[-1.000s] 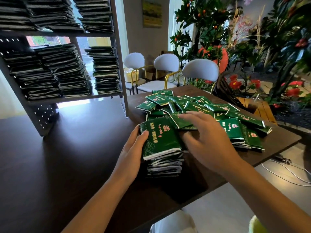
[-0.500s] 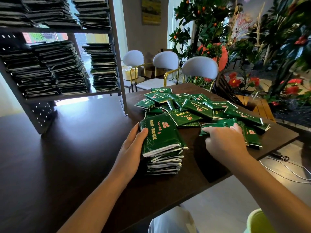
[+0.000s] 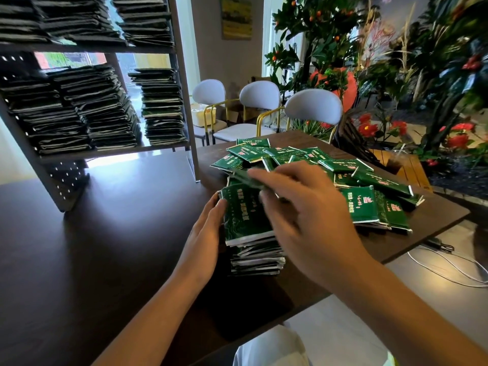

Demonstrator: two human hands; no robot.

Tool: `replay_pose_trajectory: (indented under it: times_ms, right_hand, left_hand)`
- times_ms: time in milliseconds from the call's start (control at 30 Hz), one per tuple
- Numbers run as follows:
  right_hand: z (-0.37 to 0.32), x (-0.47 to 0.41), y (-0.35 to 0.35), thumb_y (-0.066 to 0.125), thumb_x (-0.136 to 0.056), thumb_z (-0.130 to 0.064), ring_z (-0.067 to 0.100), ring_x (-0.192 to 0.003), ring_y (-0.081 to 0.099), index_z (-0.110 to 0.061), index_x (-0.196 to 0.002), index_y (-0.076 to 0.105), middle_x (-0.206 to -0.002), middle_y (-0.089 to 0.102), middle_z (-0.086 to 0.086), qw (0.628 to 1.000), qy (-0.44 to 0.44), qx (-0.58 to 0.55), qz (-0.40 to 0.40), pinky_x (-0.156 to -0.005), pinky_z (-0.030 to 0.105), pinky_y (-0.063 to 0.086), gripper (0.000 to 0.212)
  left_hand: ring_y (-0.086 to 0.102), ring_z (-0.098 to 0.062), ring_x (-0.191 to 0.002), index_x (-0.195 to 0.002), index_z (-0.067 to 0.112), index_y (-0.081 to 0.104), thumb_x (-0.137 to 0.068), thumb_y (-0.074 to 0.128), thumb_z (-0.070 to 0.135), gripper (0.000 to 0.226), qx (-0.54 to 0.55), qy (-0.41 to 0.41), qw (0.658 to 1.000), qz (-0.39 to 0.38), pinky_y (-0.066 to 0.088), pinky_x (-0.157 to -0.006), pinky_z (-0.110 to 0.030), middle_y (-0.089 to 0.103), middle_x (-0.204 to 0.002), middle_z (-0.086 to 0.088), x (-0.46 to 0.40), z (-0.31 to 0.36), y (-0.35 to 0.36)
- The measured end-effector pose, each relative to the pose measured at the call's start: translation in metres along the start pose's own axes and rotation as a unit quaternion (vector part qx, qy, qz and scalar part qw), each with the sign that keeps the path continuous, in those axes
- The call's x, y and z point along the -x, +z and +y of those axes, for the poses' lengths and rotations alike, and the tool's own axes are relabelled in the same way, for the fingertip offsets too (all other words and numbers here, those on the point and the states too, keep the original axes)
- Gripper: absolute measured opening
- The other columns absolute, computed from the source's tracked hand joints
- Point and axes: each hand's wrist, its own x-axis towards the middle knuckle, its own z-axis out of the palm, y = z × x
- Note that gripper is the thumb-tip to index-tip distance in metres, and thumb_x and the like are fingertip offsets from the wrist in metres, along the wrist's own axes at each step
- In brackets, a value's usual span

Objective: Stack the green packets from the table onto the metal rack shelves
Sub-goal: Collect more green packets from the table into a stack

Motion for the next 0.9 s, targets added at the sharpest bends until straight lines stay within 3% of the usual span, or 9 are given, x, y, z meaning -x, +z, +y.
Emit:
replay_pose_trajectory:
  times_ms: [133,233,333,400,467,533,633,733,900]
  right_hand:
    - [-0.010,0.007,0.019,0.045,-0.095,-0.038,0.022,-0.102,0.050,-0.028,-0.129,0.067,-0.110,0.060,0.002,0.992,-0.064,0.071,-0.078,-0.079,0.042,0.051,0.042]
    - [-0.010,0.010,0.017,0.052,-0.091,-0.052,0.018,-0.104,0.049,-0.032,-0.135,0.061,-0.110,0.057,-0.004,0.988,-0.074,0.045,-0.130,-0.086,0.039,0.049,0.049]
    - [-0.006,0.007,0.005,0.052,-0.090,-0.060,0.004,-0.112,0.047,-0.039,-0.143,0.052,-0.115,0.053,-0.014,0.989,0.001,-0.065,-0.134,-0.094,0.030,0.045,0.057]
    - [0.004,0.003,-0.004,0.051,-0.093,-0.046,0.002,-0.112,0.047,-0.037,-0.142,0.052,-0.116,0.054,-0.014,0.990,0.059,-0.090,-0.087,-0.092,0.028,0.044,0.050]
    - [0.022,-0.003,-0.012,0.058,-0.093,-0.022,0.007,-0.116,0.044,-0.033,-0.144,0.051,-0.123,0.053,-0.008,0.991,0.107,-0.019,-0.078,-0.097,0.032,0.041,0.052]
    - [0.048,-0.009,-0.019,0.060,-0.088,-0.009,0.017,-0.131,0.036,-0.034,-0.150,0.041,-0.143,0.045,0.001,0.968,0.156,0.124,-0.150,-0.108,0.039,0.035,0.070]
    - [0.088,-0.008,-0.021,0.060,-0.086,-0.015,0.031,-0.150,0.014,-0.038,-0.155,0.027,-0.163,0.019,0.009,0.888,0.219,0.283,-0.290,-0.120,0.054,0.022,0.080]
    - [0.112,0.001,-0.017,0.059,-0.088,-0.017,0.033,-0.154,0.005,-0.040,-0.156,0.023,-0.166,0.013,0.010,0.849,0.266,0.299,-0.344,-0.123,0.056,0.014,0.080]
    - [0.123,0.011,-0.008,0.053,-0.092,-0.017,0.028,-0.141,0.040,-0.031,-0.153,0.038,-0.150,0.048,0.007,0.855,0.259,0.337,-0.296,-0.116,0.046,0.031,0.064]
  left_hand:
    - [0.071,-0.023,-0.104,-0.115,0.015,0.071,-0.104,0.034,0.048,0.051,0.076,-0.025,0.996,0.028,0.057,-0.086,-0.034,0.075,-0.110,-0.012,0.002,-0.001,-0.002]
    - [0.073,-0.023,-0.097,-0.119,0.012,0.068,-0.104,0.035,0.046,0.050,0.078,-0.032,0.996,0.020,0.058,-0.078,-0.033,0.075,-0.107,-0.013,0.000,-0.002,-0.002]
    - [0.073,-0.026,-0.097,-0.128,0.013,0.063,-0.101,0.044,0.043,0.044,0.069,-0.039,0.996,0.040,0.057,-0.077,-0.035,0.073,-0.111,-0.015,-0.003,-0.001,-0.003]
    - [0.071,-0.027,-0.105,-0.131,0.015,0.060,-0.103,0.041,0.045,0.046,0.038,-0.035,0.998,0.020,0.054,-0.087,-0.038,0.073,-0.115,-0.013,-0.002,-0.002,-0.002]
    - [0.070,-0.024,-0.109,-0.132,0.019,0.060,-0.104,0.036,0.046,0.045,0.012,-0.025,1.000,0.010,0.051,-0.096,-0.040,0.074,-0.115,-0.007,0.002,-0.001,-0.002]
    - [0.071,-0.020,-0.108,-0.132,0.021,0.061,-0.104,0.035,0.046,0.045,-0.002,-0.011,1.000,0.014,0.050,-0.097,-0.037,0.074,-0.114,-0.003,0.003,-0.001,-0.001]
    - [0.072,-0.015,-0.104,-0.132,0.021,0.060,-0.105,0.035,0.045,0.044,-0.012,-0.001,1.000,0.007,0.053,-0.082,-0.023,0.075,-0.113,-0.001,0.003,-0.001,-0.001]
    - [0.072,-0.013,-0.103,-0.132,0.021,0.059,-0.105,0.033,0.044,0.044,-0.019,0.001,1.000,0.000,0.053,-0.073,-0.014,0.075,-0.113,0.000,0.003,-0.002,-0.001]
    - [0.072,-0.018,-0.104,-0.132,0.016,0.060,-0.105,0.032,0.044,0.048,-0.007,-0.006,1.000,0.009,0.050,-0.085,-0.028,0.075,-0.112,-0.004,0.006,0.001,0.002]
